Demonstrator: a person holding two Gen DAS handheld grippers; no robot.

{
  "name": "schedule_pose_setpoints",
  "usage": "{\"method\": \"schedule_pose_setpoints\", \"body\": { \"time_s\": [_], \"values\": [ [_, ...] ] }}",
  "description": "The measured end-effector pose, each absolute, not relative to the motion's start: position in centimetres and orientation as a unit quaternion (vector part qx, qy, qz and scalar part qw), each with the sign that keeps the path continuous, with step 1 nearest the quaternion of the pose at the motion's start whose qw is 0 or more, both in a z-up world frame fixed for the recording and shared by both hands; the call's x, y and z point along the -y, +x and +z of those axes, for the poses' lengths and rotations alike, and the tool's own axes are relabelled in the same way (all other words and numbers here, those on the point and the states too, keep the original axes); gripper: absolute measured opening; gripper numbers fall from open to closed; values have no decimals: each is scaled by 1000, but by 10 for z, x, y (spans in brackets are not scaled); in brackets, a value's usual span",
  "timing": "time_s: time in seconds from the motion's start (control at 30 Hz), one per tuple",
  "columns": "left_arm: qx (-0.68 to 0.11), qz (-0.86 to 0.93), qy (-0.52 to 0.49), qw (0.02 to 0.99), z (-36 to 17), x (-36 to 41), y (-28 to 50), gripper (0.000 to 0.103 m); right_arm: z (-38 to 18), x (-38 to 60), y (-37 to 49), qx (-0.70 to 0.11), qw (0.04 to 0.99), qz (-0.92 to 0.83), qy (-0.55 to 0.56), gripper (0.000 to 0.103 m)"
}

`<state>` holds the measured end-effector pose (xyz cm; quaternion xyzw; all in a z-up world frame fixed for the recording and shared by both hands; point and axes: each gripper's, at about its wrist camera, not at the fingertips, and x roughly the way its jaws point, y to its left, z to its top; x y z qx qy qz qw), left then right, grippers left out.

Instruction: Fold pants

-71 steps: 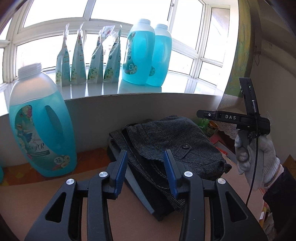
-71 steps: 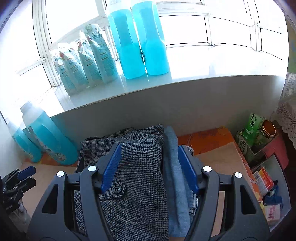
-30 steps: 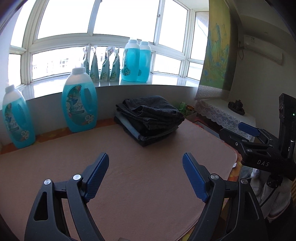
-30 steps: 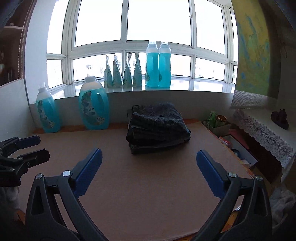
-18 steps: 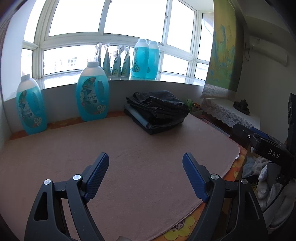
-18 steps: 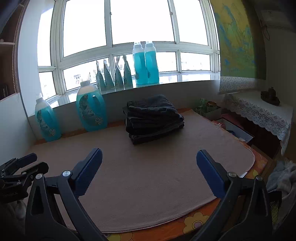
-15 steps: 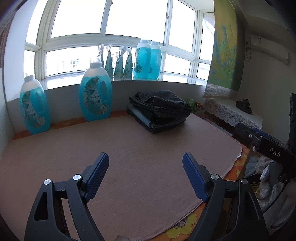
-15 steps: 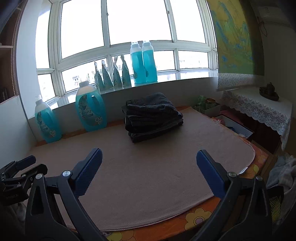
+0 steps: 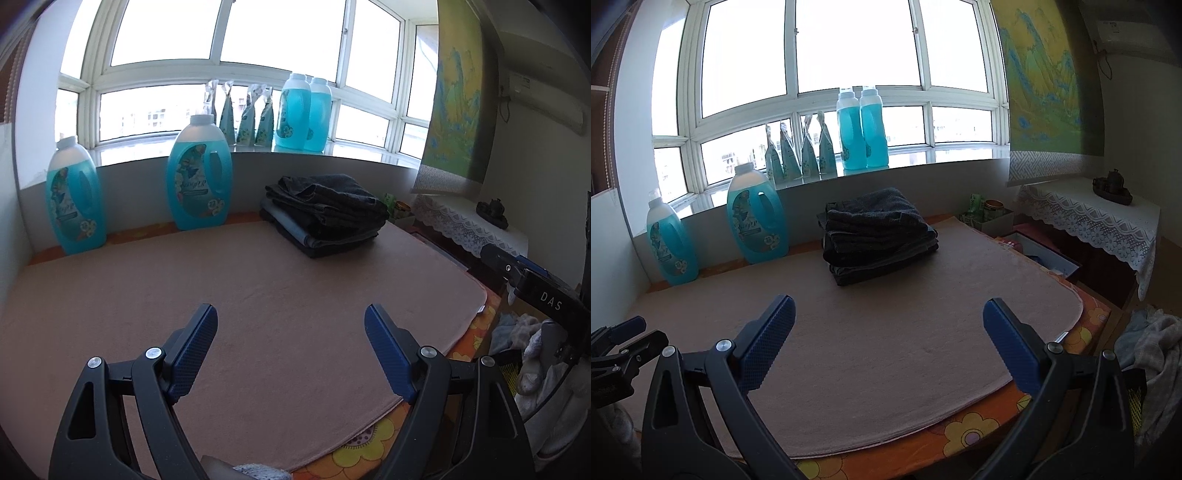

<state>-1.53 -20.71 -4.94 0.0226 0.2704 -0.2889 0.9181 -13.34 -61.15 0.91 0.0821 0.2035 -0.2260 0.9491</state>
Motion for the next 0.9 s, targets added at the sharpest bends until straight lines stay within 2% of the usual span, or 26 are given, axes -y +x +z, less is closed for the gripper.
{"method": "schedule_pose_setpoints", "body": {
  "time_s": [0.9],
  "values": [
    [-264, -278, 18, 924, -42, 199, -21, 82, 14, 608, -125, -198, 953, -218, 73, 103]
  ]
}}
